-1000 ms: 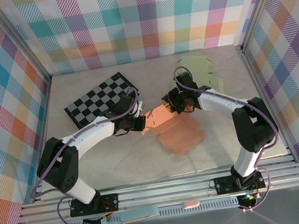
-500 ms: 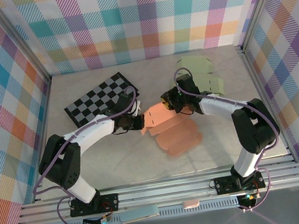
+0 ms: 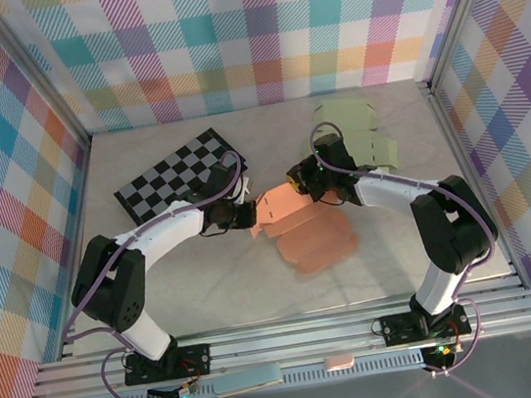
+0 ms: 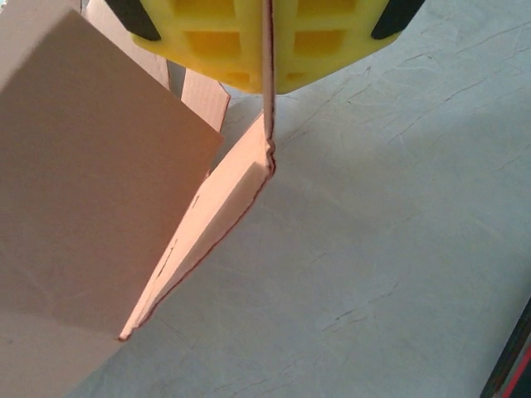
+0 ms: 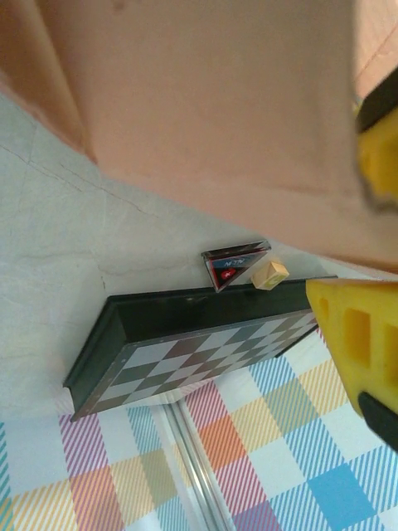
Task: Fold the paper box
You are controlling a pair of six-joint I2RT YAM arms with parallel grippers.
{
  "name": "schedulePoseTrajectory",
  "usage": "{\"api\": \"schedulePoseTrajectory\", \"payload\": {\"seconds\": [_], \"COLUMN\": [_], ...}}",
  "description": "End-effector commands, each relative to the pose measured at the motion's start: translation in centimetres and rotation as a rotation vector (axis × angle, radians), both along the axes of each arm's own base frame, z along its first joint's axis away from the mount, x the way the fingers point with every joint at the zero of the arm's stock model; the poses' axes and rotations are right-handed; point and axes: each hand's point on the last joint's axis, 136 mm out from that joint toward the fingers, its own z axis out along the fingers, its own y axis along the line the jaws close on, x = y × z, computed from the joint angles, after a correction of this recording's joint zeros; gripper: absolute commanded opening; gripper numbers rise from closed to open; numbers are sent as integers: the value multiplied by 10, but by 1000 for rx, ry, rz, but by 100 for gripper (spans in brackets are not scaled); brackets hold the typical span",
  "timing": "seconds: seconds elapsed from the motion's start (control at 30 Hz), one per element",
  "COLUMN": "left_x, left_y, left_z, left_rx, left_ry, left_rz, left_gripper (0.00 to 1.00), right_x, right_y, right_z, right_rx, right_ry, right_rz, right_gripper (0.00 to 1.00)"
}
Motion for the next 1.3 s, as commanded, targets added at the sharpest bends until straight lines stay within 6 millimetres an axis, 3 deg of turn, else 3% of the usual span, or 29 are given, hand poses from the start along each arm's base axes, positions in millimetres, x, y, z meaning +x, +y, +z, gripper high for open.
{"api": "schedulePoseTrajectory", "payload": {"seconds": [0.0, 0.17, 0.3, 0.47, 0.6, 0.8, 0.9, 1.1, 1.27], "left_x": [-1, 0, 0, 6, 16, 46, 56, 47, 49], "left_y": [4, 10, 14, 21, 13, -13, -24, -36, -50], "left_z": [2, 6, 26, 84, 128, 151, 143, 107, 92], "left_rx": [-8, -26, -73, -229, -443, -638, -591, -538, -571], "left_ry": [38, 50, 47, 52, 109, 174, 192, 273, 306], "left_rz": [12, 34, 86, 298, 486, 606, 591, 634, 644], "left_gripper": [0, 0, 22, 44, 44, 43, 42, 42, 42], "right_x": [7, 8, 10, 9, 9, 7, 7, 7, 6], "right_y": [-1, -1, -2, -5, -6, -3, -3, -3, -3], "right_z": [9, 6, 3, 3, 6, 3, 2, 2, 2], "right_rx": [17, 27, 38, 32, 30, 25, 27, 35, 35], "right_ry": [-42, -25, 11, 71, 87, 98, 102, 102, 102], "right_rz": [-19, -36, -69, -104, -128, -128, -129, -137, -135], "right_gripper": [9, 0, 0, 0, 0, 0, 0, 0, 0]}}
